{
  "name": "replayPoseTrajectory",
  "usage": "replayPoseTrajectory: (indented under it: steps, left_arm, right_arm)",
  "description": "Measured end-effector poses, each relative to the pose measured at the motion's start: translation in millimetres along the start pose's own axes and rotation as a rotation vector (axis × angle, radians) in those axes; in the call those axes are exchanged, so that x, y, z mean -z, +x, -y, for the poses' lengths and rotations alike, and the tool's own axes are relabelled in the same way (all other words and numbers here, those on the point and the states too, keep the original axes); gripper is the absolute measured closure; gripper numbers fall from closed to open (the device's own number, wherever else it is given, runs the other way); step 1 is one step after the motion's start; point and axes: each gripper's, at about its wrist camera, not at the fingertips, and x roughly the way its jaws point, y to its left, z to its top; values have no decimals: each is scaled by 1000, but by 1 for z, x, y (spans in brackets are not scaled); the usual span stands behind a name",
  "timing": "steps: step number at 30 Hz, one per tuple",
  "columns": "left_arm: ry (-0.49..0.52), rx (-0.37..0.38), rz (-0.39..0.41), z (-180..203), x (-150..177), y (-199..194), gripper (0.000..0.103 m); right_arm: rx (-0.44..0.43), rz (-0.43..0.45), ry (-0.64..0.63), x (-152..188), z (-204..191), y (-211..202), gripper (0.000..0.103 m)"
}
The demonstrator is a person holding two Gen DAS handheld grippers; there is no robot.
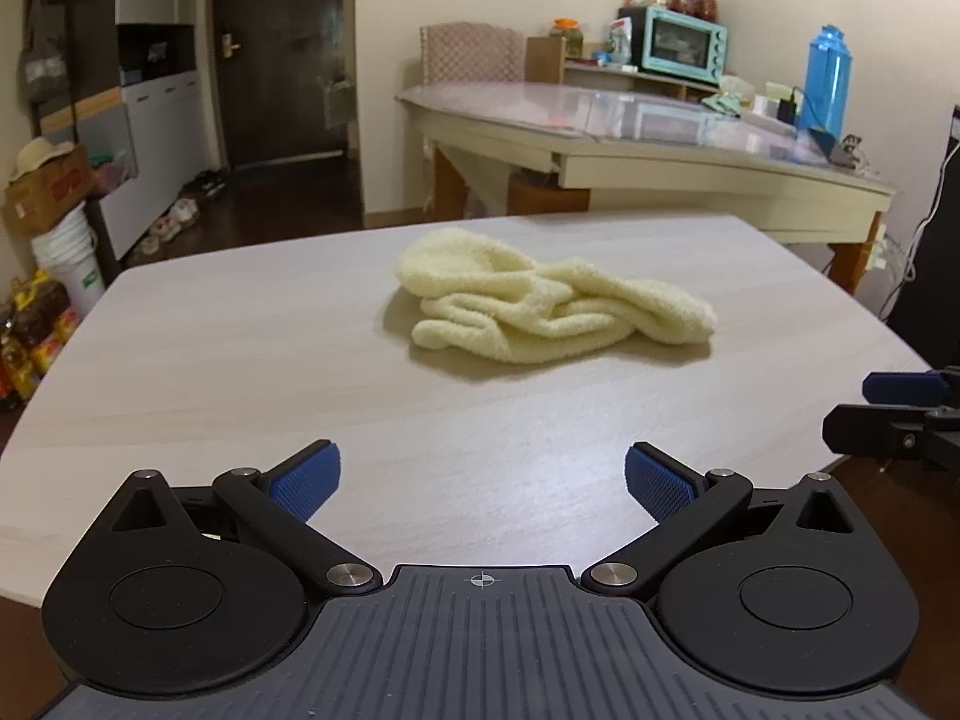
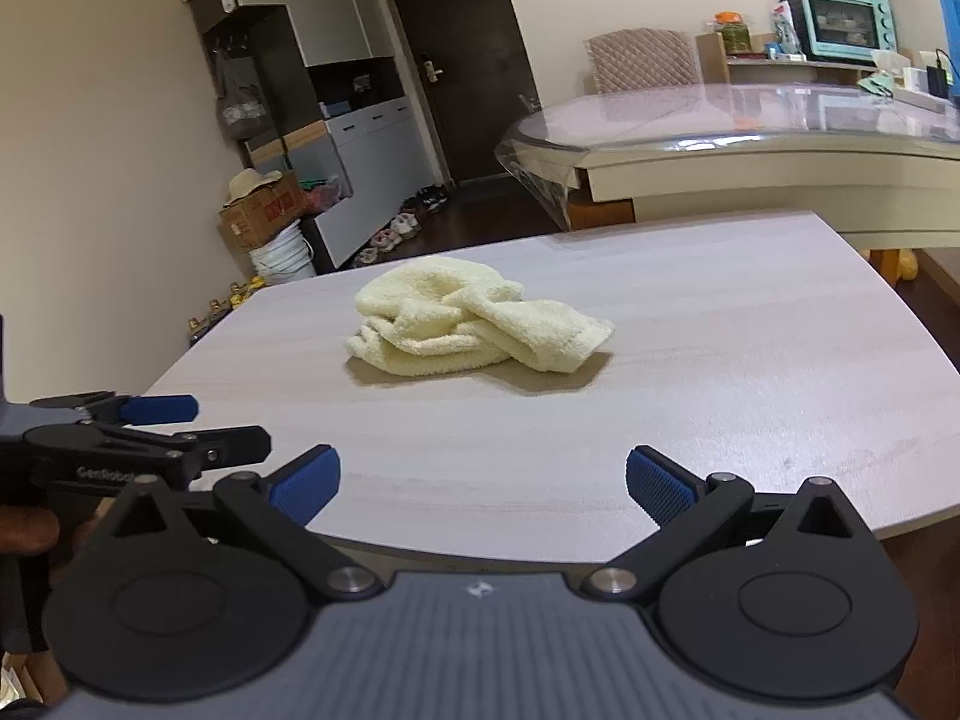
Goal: Fold towel
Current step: 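Move both grippers toward the crumpled yellow towel on the table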
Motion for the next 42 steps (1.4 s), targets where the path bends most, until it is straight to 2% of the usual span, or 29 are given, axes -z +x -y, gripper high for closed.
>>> replayPoseTrajectory:
  steps: [7,11,15,21,32,38,42]
  left_arm:
    - [-30,10,-19,-1,7,-13,0]
    - [-8,-6,-77,4,0,11,0]
    - [2,-10,-79,5,-1,12,0]
    - [-7,-12,-80,4,1,11,0]
    - [-14,-10,-84,3,5,11,0]
    - [-19,-10,-82,1,5,10,0]
    - [-18,-13,-85,0,5,13,0]
  right_arm:
    - [6,72,-37,7,6,-18,0]
    - [42,33,-37,4,4,-5,0]
    - [67,-7,-43,1,-4,5,0]
    - [77,-22,-49,5,-5,7,0]
    - [59,-30,-43,6,-5,8,0]
    - [25,-6,-56,6,-7,8,0]
    - [4,9,-20,4,-3,9,0]
